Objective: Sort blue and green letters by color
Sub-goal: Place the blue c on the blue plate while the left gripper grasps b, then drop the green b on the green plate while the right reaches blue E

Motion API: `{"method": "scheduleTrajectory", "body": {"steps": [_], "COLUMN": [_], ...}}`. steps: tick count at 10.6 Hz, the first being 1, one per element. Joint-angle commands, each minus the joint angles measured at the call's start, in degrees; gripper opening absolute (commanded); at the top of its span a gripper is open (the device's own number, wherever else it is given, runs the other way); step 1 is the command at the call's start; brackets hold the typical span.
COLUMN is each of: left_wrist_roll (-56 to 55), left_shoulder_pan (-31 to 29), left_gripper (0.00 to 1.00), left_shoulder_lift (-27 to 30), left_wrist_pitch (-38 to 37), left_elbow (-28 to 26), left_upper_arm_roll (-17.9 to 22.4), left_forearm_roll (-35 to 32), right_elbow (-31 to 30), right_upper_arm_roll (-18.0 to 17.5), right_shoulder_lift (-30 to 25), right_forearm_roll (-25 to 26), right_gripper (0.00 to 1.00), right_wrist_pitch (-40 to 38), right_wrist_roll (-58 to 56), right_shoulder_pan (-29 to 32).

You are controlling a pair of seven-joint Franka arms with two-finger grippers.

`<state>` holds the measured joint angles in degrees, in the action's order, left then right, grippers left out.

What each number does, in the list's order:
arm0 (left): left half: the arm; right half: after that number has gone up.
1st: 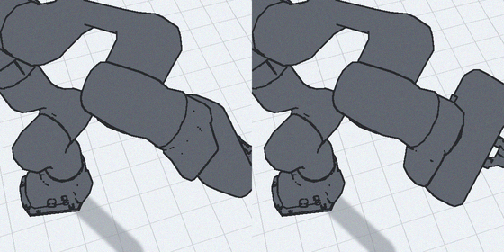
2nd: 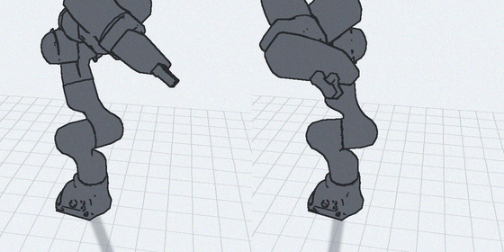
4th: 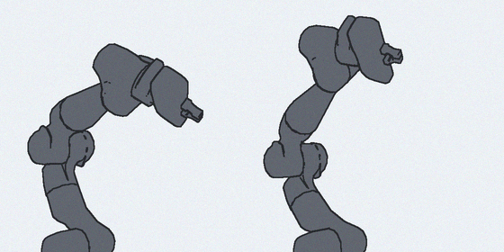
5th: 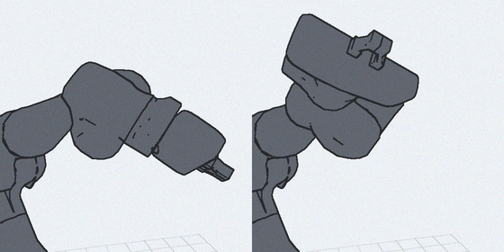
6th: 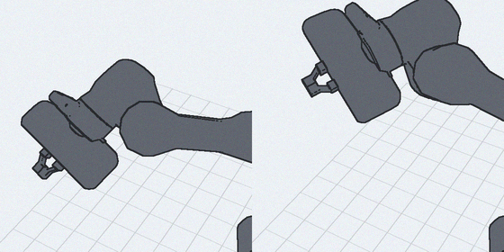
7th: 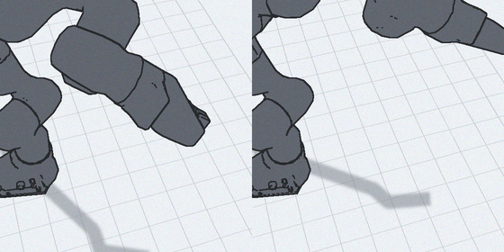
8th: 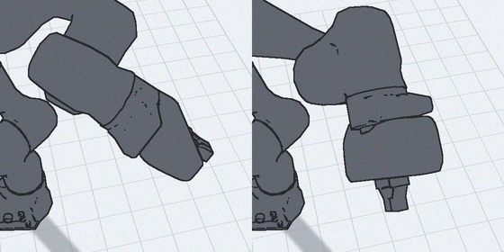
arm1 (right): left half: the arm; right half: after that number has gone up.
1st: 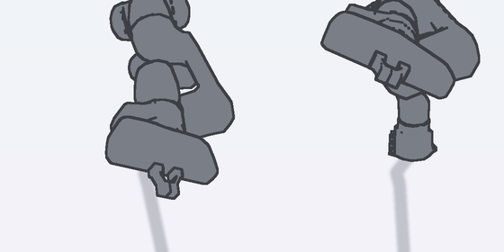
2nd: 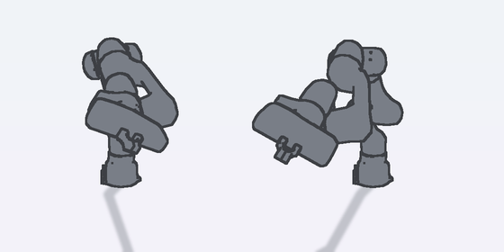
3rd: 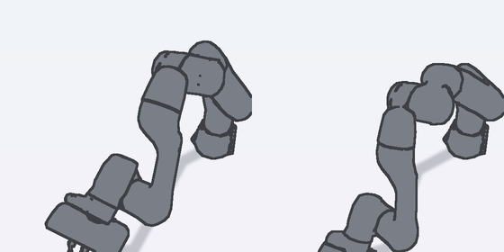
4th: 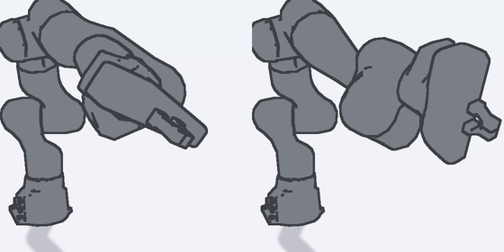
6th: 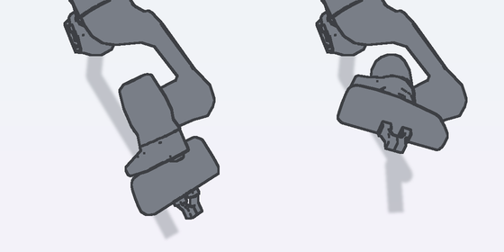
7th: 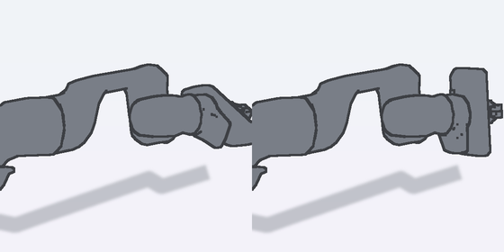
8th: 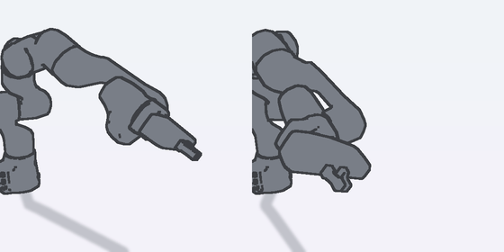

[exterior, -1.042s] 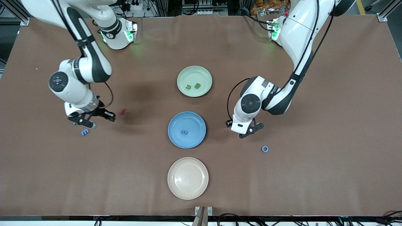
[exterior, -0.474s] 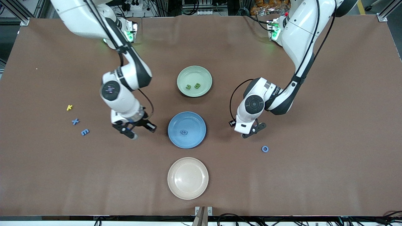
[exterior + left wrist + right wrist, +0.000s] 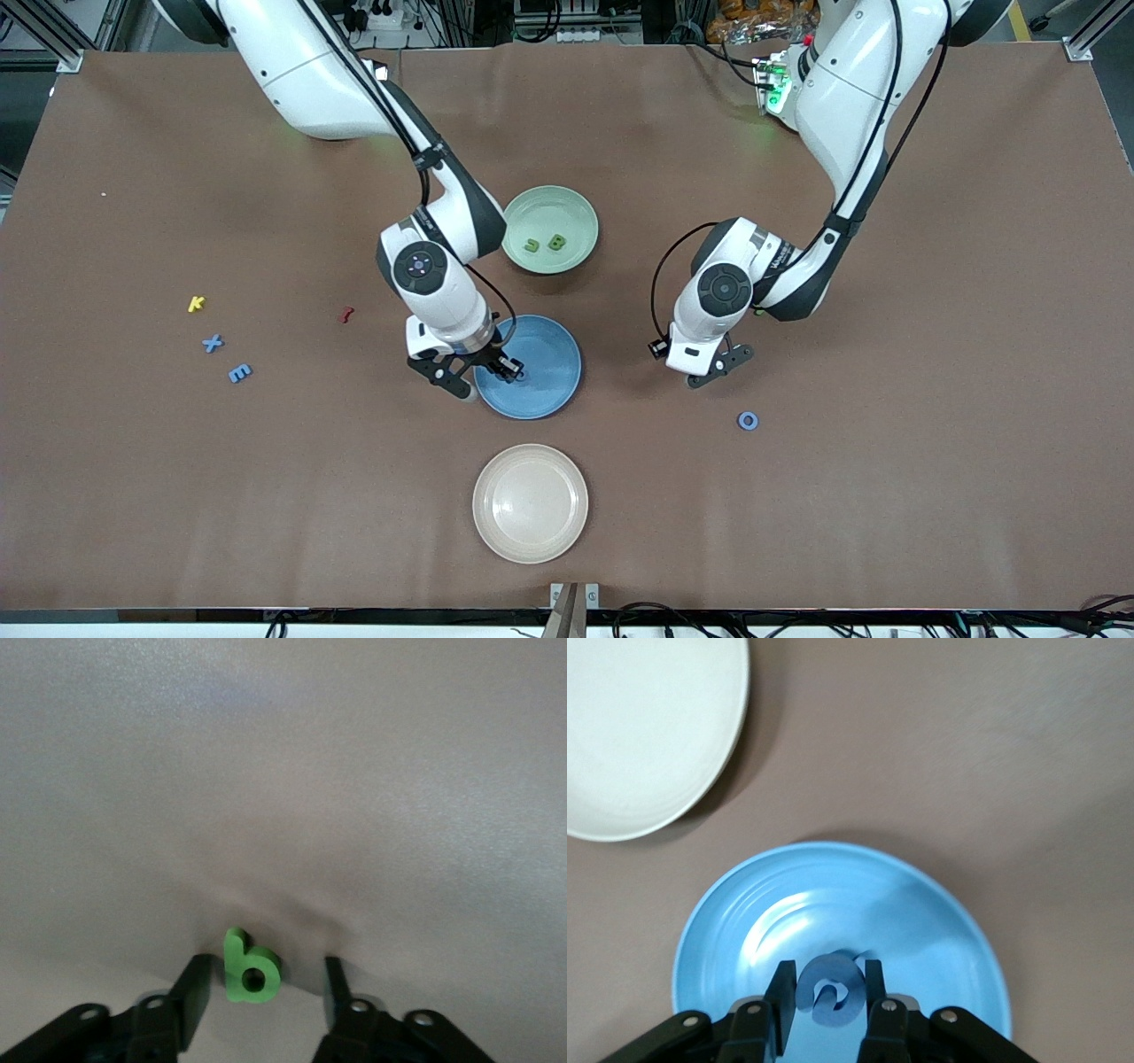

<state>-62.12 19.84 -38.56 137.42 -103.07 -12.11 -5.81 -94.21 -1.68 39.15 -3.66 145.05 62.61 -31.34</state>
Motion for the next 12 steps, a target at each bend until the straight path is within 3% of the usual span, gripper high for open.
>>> {"method": "scheduleTrajectory", "body": {"steps": [1,5,7,12], "left_wrist_roll": [-1.25,-3.35,-6.59,-18.80], "left_shoulder_pan": [-0.42,0.55,2.39,16.95], "left_gripper": [0.02,0.00,0.00,0.00], "left_shoulder_lift": [2.17,4.62,7.00,8.15], "left_wrist_pitch": [0.92,0.13,-2.94,-3.04], "left_elbow": [-2.31,-2.13,-1.43,-0.38], "left_upper_arm_roll": [-0.46,-1.33,-4.66,-6.43], "left_forearm_roll": [-0.61,-0.61,-0.61,-0.52], "right_elbow": [1.85,-0.08,-3.25,-3.08], "right_upper_arm_roll": [0.45,0.54,0.72,0.36], "right_shoulder_lift": [0.41,-1.87,-4.86,-5.05], "right_forearm_roll": [-0.12,-0.12,-0.03,0.68], "right_gripper": [1.00,1.00,1.00,1.00], "right_wrist_pitch": [-0.73,-1.17,-3.18,-7.93], "right_wrist_roll": [2.51,3.31,3.40,0.52], "right_shoulder_pan": [-0.83,3.02,7.84,30.15]}}
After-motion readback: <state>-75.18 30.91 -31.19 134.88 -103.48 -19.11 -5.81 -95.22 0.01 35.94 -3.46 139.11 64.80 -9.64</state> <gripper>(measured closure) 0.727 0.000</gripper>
